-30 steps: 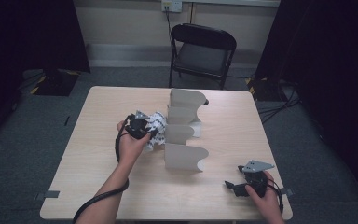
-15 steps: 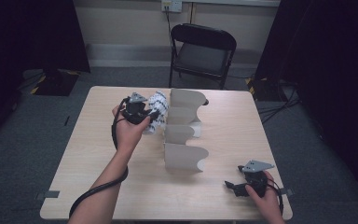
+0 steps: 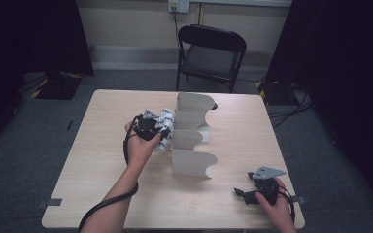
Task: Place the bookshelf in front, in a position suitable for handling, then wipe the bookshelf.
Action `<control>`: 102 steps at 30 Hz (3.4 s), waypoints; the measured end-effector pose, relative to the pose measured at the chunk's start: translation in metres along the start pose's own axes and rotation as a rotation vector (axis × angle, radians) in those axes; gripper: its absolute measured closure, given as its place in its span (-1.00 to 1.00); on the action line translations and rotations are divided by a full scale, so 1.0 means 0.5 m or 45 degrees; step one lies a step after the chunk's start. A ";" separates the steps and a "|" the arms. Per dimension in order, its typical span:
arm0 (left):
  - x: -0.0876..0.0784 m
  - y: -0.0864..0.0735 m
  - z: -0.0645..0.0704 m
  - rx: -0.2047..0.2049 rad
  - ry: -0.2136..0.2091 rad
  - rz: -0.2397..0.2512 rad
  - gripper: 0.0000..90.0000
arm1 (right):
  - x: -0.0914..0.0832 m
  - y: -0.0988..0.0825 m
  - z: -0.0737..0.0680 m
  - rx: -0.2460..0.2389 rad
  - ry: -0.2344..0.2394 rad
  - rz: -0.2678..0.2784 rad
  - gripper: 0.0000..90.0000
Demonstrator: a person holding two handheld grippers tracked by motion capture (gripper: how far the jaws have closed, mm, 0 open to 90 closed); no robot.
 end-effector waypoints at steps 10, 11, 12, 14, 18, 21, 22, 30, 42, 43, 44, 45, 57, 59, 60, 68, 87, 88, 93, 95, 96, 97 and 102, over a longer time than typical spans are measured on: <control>0.018 -0.064 -0.005 -0.045 -0.001 -0.046 0.71 | 0.000 0.000 0.000 -0.001 0.001 0.000 -0.72; 0.018 -0.072 -0.006 -0.041 -0.010 -0.067 0.71 | 0.000 0.000 0.000 0.000 0.001 -0.001 -0.72; 0.022 -0.080 -0.005 -0.055 -0.008 -0.066 0.71 | 0.000 0.000 0.000 0.000 0.001 0.000 -0.72; 0.028 -0.097 -0.003 -0.055 -0.011 -0.087 0.71 | 0.000 0.000 0.000 0.000 0.001 -0.001 -0.72; 0.038 -0.130 -0.002 -0.033 -0.002 -0.113 0.71 | 0.000 0.000 0.000 -0.001 0.001 0.000 -0.72; 0.036 -0.127 -0.003 -0.029 0.007 -0.126 0.69 | 0.000 0.000 0.000 0.000 0.001 -0.001 -0.72; 0.035 -0.122 -0.004 -0.018 0.030 -0.123 0.64 | 0.000 0.000 0.000 -0.001 0.002 -0.001 -0.72; 0.031 -0.086 -0.023 -0.002 0.124 -0.023 0.14 | 0.003 0.002 0.001 0.000 0.008 0.000 -0.73; 0.061 -0.107 -0.018 0.046 0.125 -0.178 0.59 | 0.003 0.002 0.000 0.000 0.008 0.000 -0.73; 0.058 -0.105 -0.018 0.032 0.116 -0.181 0.62 | 0.003 0.002 0.000 0.000 0.008 0.000 -0.73; 0.055 -0.104 -0.019 0.016 0.109 -0.172 0.64 | 0.003 0.002 0.001 0.000 0.008 0.000 -0.73; 0.051 -0.103 -0.022 0.011 0.107 -0.172 0.65 | 0.003 0.002 0.000 0.000 0.008 0.000 -0.73; 0.003 -0.018 -0.022 -0.007 0.066 -0.043 0.73 | 0.004 0.002 0.000 0.002 0.008 -0.001 -0.73; -0.006 0.008 -0.019 -0.007 0.063 -0.014 0.73 | 0.004 0.002 0.001 0.000 0.008 0.000 -0.73; -0.012 0.020 -0.019 0.013 0.061 -0.007 0.73 | 0.004 0.002 0.000 0.001 0.008 -0.001 -0.73; -0.027 0.082 0.006 0.038 0.028 0.089 0.74 | 0.004 0.002 0.001 0.001 0.008 -0.001 -0.73; 0.033 -0.052 0.012 -0.021 0.010 -0.055 0.74 | 0.005 0.003 0.001 -0.006 0.010 0.000 -0.73; 0.035 -0.062 0.012 -0.020 0.007 -0.071 0.74 | 0.005 0.003 0.001 -0.006 0.008 0.002 -0.73; 0.050 -0.114 0.013 -0.050 0.005 -0.107 0.73 | 0.005 0.003 0.001 -0.006 0.010 0.000 -0.73; 0.052 -0.122 0.013 -0.060 0.011 -0.090 0.73 | 0.005 0.003 0.001 -0.007 0.009 0.002 -0.73; 0.051 -0.122 0.013 -0.054 0.010 -0.097 0.73 | 0.005 0.003 0.001 -0.007 0.010 0.000 -0.73; 0.049 -0.119 0.013 -0.044 0.013 -0.109 0.73 | 0.005 0.003 0.001 -0.007 0.010 0.000 -0.73; 0.026 -0.086 0.010 -0.043 0.031 -0.095 0.73 | 0.005 0.003 0.001 -0.007 0.009 0.001 -0.73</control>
Point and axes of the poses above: each handheld gripper's, and its own axes: x roughly forward along the jaws, y roughly out of its top, z roughly to its right, the point moved 4 cm from there along x, roughly forward along the jaws, and after that the axes turned 11 degrees about z, right-handed, at the moved point
